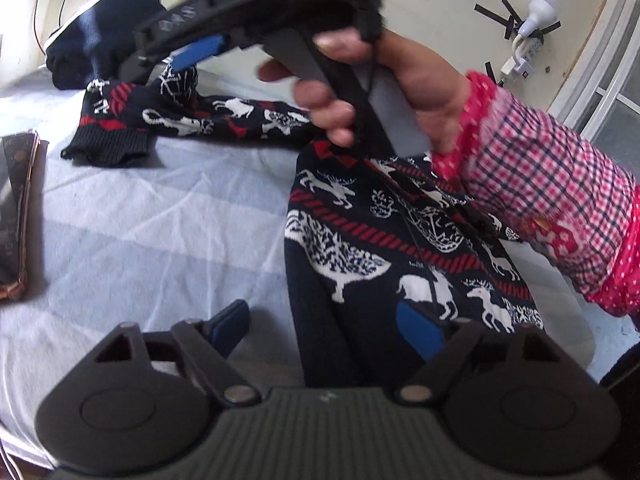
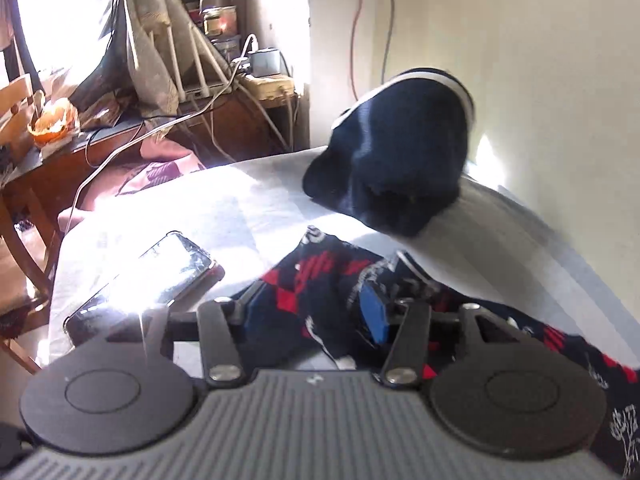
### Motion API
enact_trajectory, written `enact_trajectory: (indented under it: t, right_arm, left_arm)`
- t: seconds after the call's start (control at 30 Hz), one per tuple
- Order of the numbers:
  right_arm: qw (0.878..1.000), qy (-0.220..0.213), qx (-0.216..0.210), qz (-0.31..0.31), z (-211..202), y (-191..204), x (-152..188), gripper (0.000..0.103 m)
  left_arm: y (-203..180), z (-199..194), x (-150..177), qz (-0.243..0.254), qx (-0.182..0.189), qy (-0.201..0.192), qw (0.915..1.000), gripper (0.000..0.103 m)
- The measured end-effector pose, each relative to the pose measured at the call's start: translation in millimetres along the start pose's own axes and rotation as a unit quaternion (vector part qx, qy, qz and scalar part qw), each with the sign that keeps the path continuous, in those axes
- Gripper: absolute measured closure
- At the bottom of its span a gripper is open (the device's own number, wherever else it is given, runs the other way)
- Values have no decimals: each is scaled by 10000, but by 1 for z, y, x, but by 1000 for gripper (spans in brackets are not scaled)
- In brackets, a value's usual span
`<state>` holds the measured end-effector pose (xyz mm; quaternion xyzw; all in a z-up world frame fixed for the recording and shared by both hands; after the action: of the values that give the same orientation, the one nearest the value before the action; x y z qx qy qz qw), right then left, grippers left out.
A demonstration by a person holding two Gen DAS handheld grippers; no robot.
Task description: Fold small clothes
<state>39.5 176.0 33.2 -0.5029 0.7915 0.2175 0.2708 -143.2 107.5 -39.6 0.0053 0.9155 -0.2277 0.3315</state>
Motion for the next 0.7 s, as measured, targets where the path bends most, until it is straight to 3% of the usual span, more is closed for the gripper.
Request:
enact_trajectory:
  t: [0.03,0.07,0.13,0.17,0.2,0.23,0.27,0.37,0.47,0.57,0.63,0.67,0.7]
  right_arm:
    - [10000,46,67,-33,13,5,-6,32]
    - [9995,125,287,-55,30,5,-14,27]
    - [9963,396,762,13,61,1,-20,31]
    - [9951,606,781,81,73,-2,-19,60]
    - [9947,717,719,133,82,-3,-19,69]
    - [9961,598,604,234,79,-3,-23,94]
    - [9965,517,556,338,71,-4,-28,93]
    - [9962,-380,177,758,11,-17,-50,93]
    - [9812,-1305,121,1417,-77,-65,-55,93]
    - [9544,-2125,638,1998,-168,-125,-21,93]
    - [9316,-2381,1106,2513,-217,-165,25,93]
    - [9230,-2391,1306,2717,-233,-179,49,92]
    - [9132,-2365,1549,2936,-248,-192,82,91]
  left_arm:
    - [-2,-1,2,54,-127,-80,9999,39]
    - [-3,-2,4,98,-200,-63,9997,54]
    - [-3,-2,7,103,-284,35,9995,81]
    - [-3,0,9,58,-241,157,9996,96]
    - [-2,-1,10,30,-228,165,9996,96]
    - [-2,-4,13,58,-242,140,9996,96]
    - [-3,-7,15,121,-248,113,9996,96]
    - [-5,-20,24,230,-171,34,9996,96]
    - [-3,-32,32,271,-23,-24,9996,96]
    - [-6,-40,38,493,201,-52,9986,96]
    - [-11,-46,37,769,253,-98,9967,93]
    - [-11,-52,33,897,283,-184,9954,85]
    - [-11,-61,25,1004,328,-359,9938,70]
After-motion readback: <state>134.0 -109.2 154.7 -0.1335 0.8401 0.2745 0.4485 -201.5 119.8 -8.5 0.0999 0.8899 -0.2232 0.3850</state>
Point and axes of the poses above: each gripper's, at about its wrist camera, not at the fingertips, and z roughly the way its jaws point, y to its left, x to its underside, the point moved 6 cm from there along z, roughly the way its jaws point, and after that the axes turned 8 degrees about y, right-handed, at the moved point
